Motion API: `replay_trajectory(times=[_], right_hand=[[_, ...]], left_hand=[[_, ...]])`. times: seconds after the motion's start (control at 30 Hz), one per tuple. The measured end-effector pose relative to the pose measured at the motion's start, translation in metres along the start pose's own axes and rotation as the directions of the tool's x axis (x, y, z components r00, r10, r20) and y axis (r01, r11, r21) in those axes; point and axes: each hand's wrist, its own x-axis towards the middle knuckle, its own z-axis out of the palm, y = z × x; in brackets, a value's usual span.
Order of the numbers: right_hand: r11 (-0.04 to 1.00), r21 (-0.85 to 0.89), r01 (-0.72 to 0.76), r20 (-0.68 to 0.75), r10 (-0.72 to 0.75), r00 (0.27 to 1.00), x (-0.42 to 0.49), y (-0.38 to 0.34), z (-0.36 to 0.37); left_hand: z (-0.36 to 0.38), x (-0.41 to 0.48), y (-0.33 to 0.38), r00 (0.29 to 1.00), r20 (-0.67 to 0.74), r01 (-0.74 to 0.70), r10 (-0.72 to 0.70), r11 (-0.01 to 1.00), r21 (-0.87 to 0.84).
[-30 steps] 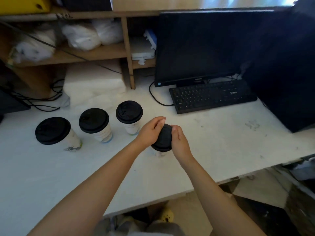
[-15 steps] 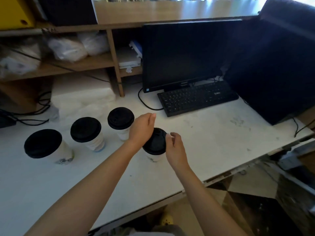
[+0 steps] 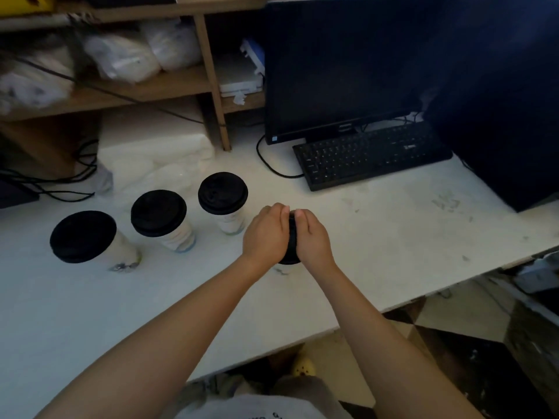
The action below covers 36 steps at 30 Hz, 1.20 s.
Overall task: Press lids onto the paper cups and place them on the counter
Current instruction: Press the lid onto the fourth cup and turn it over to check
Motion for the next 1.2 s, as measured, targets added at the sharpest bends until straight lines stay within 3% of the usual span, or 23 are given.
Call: replay_trajectory(times=[0.13,0.23,0.33,0.4,0.47,0.6,0.73,0.97,1.07,1.2], right_hand=[[0.995,0.087,-0.051,-0.014,0.053,0.999,-0.009,-0.002,0.001],[0.987,0.16,0.003,0.003,-0.004,1.0,-0.034,0.003,-0.002],[0.958,0.272,0.093,0.136,-0.134,0.982,-0.06,0.027,-0.01],[0.97,0.222,0.097,0.247,-0.152,0.957,-0.064,0.048,-0.017],[0.991,0.114,0.07,0.336,-0.105,0.936,-0.061,0.066,-0.02],[0.999,0.038,0.022,0.437,-0.037,0.899,-0.04,0.073,-0.018],[0.997,0.072,0.012,0.51,-0.048,0.859,-0.016,0.066,-0.021],[0.997,0.049,0.058,0.617,-0.076,0.783,0.009,0.079,-0.018],[0.997,0.042,0.07,0.573,-0.081,0.816,0.009,0.082,-0.014],[0.982,0.168,0.088,0.383,-0.147,0.912,-0.005,0.085,-0.001]], left_hand=[[-0.012,0.007,0.0,0.986,0.146,-0.074,0.083,0.995,-0.065],[-0.028,0.017,0.002,0.903,0.339,-0.279,0.264,0.96,-0.004],[-0.041,0.026,0.008,0.786,0.461,-0.557,0.411,0.795,0.24],[-0.046,0.027,0.012,0.75,0.472,-0.637,0.463,0.698,0.328],[-0.045,0.023,0.02,0.773,0.436,-0.62,0.462,0.694,0.365],[-0.022,0.009,0.037,0.845,0.408,-0.489,0.347,0.81,0.324],[-0.007,0.006,0.036,0.876,0.372,-0.457,0.308,0.779,0.43],[-0.005,0.007,0.035,0.884,0.354,-0.451,0.306,0.757,0.473],[-0.008,0.008,0.034,0.866,0.365,-0.484,0.341,0.756,0.442],[-0.018,0.011,0.036,0.779,0.448,-0.601,0.438,0.724,0.339]])
